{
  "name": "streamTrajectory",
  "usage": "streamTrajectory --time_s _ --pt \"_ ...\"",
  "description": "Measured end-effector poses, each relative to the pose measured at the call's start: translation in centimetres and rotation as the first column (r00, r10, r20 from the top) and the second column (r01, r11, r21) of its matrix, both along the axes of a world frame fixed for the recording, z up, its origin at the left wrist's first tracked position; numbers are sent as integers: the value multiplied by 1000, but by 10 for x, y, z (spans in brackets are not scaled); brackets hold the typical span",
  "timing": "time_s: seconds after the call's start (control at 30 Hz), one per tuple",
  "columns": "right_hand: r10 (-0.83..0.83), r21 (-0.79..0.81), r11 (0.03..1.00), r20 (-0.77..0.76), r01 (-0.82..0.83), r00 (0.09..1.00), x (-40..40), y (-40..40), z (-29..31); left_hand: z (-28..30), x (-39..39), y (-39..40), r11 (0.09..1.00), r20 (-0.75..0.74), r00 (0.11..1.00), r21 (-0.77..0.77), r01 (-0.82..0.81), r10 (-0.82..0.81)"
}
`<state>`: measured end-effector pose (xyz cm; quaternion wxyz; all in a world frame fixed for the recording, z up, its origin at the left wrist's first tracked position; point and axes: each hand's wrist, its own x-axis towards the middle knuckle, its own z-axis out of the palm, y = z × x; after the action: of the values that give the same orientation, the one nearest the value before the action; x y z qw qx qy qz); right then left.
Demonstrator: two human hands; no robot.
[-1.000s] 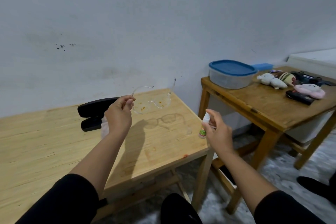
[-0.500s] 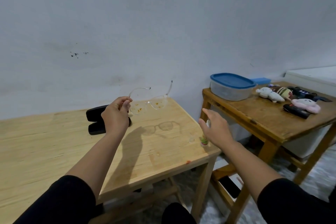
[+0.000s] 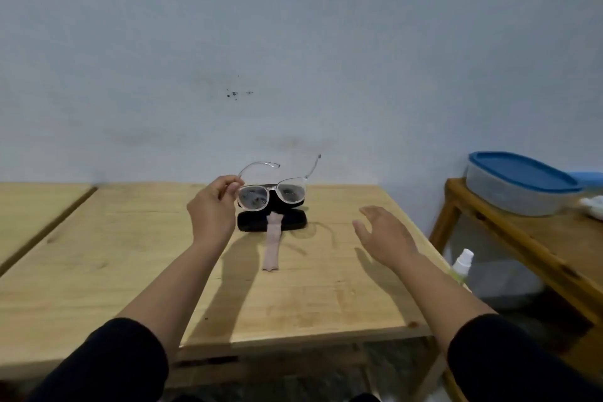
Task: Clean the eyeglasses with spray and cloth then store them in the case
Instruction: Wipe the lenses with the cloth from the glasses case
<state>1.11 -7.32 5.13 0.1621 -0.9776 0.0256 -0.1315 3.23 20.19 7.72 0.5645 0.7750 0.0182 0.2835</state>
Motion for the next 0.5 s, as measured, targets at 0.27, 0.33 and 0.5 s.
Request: streamTrajectory --time_s 0.27,0.33,0.5 --pt "236 54 970 -12 -235 972 47 80 -35 -12 -1 73 981 -52 980 -14 -193 192" --pt "300 70 952 -27 -298 953 58 95 -38 -15 -3 85 974 -61 972 1 -226 225" --pt "401 74 915 -39 -398 915 79 117 -43 -24 -4 109 959 -84 955 40 -282 285"
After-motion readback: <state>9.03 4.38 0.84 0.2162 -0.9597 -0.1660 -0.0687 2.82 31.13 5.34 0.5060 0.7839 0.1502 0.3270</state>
